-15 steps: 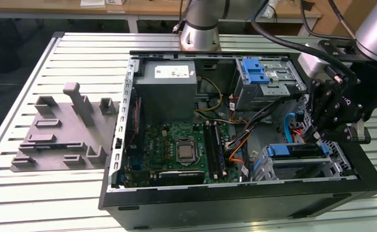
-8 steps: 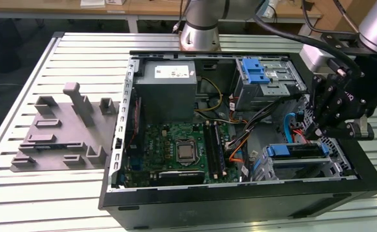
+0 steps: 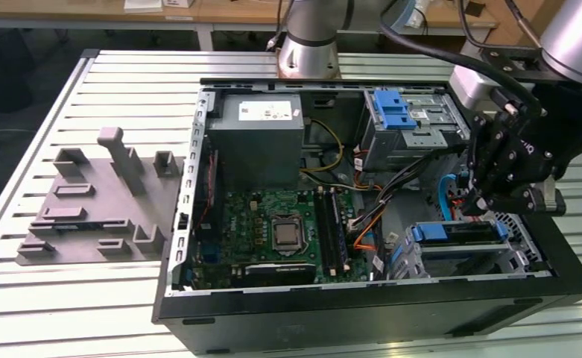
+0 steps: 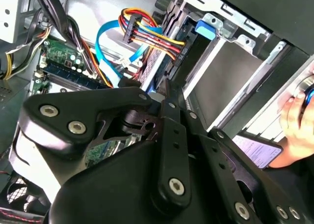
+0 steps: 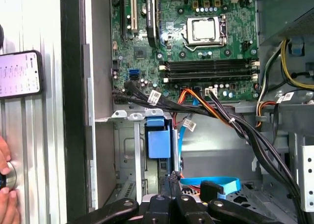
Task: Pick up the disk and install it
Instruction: 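Insert the second disk wire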
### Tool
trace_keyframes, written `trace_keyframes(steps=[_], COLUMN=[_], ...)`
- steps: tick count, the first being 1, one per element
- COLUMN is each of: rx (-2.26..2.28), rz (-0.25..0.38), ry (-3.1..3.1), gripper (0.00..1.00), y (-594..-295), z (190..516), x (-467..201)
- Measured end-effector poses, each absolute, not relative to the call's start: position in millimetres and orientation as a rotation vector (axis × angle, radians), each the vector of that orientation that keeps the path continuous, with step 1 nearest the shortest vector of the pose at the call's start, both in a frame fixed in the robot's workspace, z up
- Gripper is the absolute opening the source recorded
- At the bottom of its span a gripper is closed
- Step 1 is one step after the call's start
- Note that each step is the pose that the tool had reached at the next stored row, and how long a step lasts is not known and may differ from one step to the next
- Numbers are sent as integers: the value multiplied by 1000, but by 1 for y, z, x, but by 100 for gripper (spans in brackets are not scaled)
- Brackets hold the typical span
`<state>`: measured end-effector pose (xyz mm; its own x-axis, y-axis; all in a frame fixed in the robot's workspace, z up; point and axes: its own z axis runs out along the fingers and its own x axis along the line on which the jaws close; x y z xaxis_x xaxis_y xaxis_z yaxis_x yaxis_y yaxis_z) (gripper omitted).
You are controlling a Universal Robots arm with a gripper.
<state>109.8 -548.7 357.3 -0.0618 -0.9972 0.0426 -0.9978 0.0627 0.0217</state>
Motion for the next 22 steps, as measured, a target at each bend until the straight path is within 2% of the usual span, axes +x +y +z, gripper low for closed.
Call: trace_keyframes(steps=[22], rx=[2119], rz=[22], ry=[-2256], gripper=[11], y=[-549], z=[373], x=[106])
